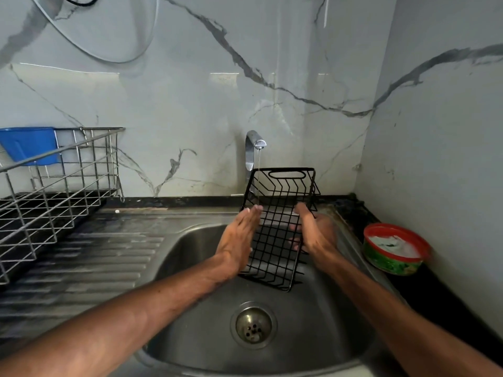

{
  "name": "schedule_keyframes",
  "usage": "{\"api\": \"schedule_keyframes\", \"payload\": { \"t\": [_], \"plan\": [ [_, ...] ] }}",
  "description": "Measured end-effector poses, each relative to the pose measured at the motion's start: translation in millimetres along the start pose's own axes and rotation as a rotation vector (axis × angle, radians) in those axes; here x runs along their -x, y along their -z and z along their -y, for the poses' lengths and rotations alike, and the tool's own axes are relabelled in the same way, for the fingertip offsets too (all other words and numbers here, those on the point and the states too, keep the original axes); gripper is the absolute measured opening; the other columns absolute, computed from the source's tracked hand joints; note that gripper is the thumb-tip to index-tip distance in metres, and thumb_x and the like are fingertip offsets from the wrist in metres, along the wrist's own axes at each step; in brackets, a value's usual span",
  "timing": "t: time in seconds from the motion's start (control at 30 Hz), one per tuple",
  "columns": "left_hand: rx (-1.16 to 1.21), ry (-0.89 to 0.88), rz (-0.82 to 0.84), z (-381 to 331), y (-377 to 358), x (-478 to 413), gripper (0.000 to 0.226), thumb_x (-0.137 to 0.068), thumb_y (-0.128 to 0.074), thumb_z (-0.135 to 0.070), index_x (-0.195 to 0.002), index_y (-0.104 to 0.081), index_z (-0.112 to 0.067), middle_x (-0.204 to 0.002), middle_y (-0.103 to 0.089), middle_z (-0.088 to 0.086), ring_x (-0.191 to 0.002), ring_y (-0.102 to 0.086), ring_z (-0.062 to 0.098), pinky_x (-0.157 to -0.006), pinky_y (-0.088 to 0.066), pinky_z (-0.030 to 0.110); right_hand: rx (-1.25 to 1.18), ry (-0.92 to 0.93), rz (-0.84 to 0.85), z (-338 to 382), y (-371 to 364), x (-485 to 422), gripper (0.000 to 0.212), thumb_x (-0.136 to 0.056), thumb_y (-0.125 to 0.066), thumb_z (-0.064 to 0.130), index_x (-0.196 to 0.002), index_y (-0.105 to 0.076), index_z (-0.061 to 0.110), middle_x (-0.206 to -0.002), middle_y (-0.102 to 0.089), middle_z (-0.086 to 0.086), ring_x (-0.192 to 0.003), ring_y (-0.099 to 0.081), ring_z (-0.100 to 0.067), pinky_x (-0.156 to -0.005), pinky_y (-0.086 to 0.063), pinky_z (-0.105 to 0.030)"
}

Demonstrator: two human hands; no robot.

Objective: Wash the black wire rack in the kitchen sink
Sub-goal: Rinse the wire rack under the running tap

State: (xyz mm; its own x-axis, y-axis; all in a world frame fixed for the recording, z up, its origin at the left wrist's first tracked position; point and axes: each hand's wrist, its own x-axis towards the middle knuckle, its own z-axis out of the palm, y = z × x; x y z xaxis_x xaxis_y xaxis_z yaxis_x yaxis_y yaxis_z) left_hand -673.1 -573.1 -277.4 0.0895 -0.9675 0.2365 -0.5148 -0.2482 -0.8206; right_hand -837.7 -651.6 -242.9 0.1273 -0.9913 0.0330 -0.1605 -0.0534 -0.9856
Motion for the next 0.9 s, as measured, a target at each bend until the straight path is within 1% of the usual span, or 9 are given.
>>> {"api": "schedule_keyframes", "payload": {
  "t": [0.1,0.27,0.4,0.5,0.6,0.67,0.73,0.83,0.9],
  "plan": [
    [0.026,0.066,0.018,4.6,2.9,-9.3,0.094,-0.104,-0.017,-0.059,-0.149,0.028,0.010,-0.155,0.035,0.034,-0.148,0.028,0.043,-0.117,0.021,0.055,-0.017,-0.003,0.013,1.0,-3.9,4.2,0.058,-0.083,-0.059,0.068,-0.099,-0.067,0.012,-0.078,-0.076,-0.003,-0.068,-0.075,-0.028,-0.064,-0.062,-0.055],
    [0.009,-0.134,0.120,-4.1,2.6,-5.3,0.097,-0.103,-0.027,-0.063,-0.153,0.024,0.002,-0.160,0.032,0.025,-0.151,0.028,0.036,-0.111,0.026,0.061,-0.006,0.022,-0.096,-11.4,-6.5,-10.7,0.085,-0.056,-0.051,0.087,-0.099,-0.067,0.016,-0.080,-0.074,-0.005,-0.069,-0.072,-0.028,-0.069,-0.061,-0.052],
    [0.046,-0.315,0.288,-4.1,9.3,0.9,0.080,-0.106,-0.044,-0.042,-0.162,0.001,-0.006,-0.165,0.021,0.022,-0.154,0.022,0.037,-0.111,0.024,0.059,-0.008,0.061,-0.157,-10.0,-4.3,-15.7,0.078,-0.060,-0.053,0.081,-0.105,-0.064,0.019,-0.087,-0.072,-0.003,-0.078,-0.071,-0.027,-0.072,-0.061,-0.053],
    [0.226,-0.434,0.424,2.0,26.5,9.1,0.058,-0.101,-0.057,-0.023,-0.154,-0.038,-0.007,-0.169,-0.006,0.021,-0.157,0.001,0.036,-0.127,0.001,0.056,-0.068,0.079,-0.187,-6.9,-2.4,-15.9,0.080,-0.062,-0.058,0.078,-0.117,-0.062,0.020,-0.101,-0.071,-0.004,-0.091,-0.070,-0.029,-0.079,-0.060,-0.054],
    [0.527,-0.414,0.440,17.9,44.1,20.4,0.033,-0.099,-0.055,-0.011,-0.131,-0.060,-0.001,-0.160,-0.036,0.021,-0.156,-0.016,0.036,-0.127,-0.018,0.051,-0.110,0.076,-0.188,-7.1,-1.7,-14.3,0.075,-0.062,-0.060,0.074,-0.119,-0.059,0.026,-0.109,-0.068,-0.002,-0.096,-0.069,-0.028,-0.083,-0.058,-0.055],
    [0.770,-0.367,0.472,25.3,49.2,25.0,0.029,-0.098,-0.053,-0.005,-0.125,-0.062,-0.001,-0.149,-0.048,0.022,-0.143,-0.042,0.037,-0.117,-0.040,0.050,-0.118,0.071,-0.179,-6.3,-2.9,-10.6,0.069,-0.060,-0.059,0.073,-0.116,-0.054,0.032,-0.105,-0.067,-0.002,-0.092,-0.070,-0.027,-0.081,-0.059,-0.054],
    [0.960,-0.365,0.506,27.9,53.4,28.0,0.036,-0.097,-0.049,-0.003,-0.132,-0.059,0.000,-0.133,-0.059,0.018,-0.114,-0.064,0.030,-0.095,-0.058,0.045,-0.121,0.083,-0.179,-5.2,-4.2,-7.3,0.062,-0.060,-0.058,0.073,-0.110,-0.049,0.038,-0.106,-0.067,-0.002,-0.092,-0.070,-0.026,-0.080,-0.059,-0.053],
    [1.018,-0.381,0.501,24.3,56.1,32.9,0.035,-0.096,-0.046,-0.003,-0.128,-0.059,0.004,-0.112,-0.065,0.018,-0.087,-0.066,0.024,-0.073,-0.059,0.039,-0.127,0.109,-0.176,-5.0,-3.3,-6.8,0.065,-0.060,-0.057,0.073,-0.113,-0.051,0.035,-0.108,-0.068,-0.003,-0.089,-0.071,-0.025,-0.078,-0.060,-0.052],
    [0.988,-0.380,0.493,18.9,47.7,36.0,0.046,-0.095,-0.045,-0.004,-0.140,-0.050,-0.001,-0.131,-0.059,0.021,-0.111,-0.065,0.029,-0.091,-0.059,0.046,-0.128,0.111,-0.191,-3.1,-0.9,-6.0,0.073,-0.062,-0.059,0.071,-0.120,-0.055,0.027,-0.108,-0.068,-0.003,-0.089,-0.071,-0.024,-0.078,-0.060,-0.053]
  ]
}}
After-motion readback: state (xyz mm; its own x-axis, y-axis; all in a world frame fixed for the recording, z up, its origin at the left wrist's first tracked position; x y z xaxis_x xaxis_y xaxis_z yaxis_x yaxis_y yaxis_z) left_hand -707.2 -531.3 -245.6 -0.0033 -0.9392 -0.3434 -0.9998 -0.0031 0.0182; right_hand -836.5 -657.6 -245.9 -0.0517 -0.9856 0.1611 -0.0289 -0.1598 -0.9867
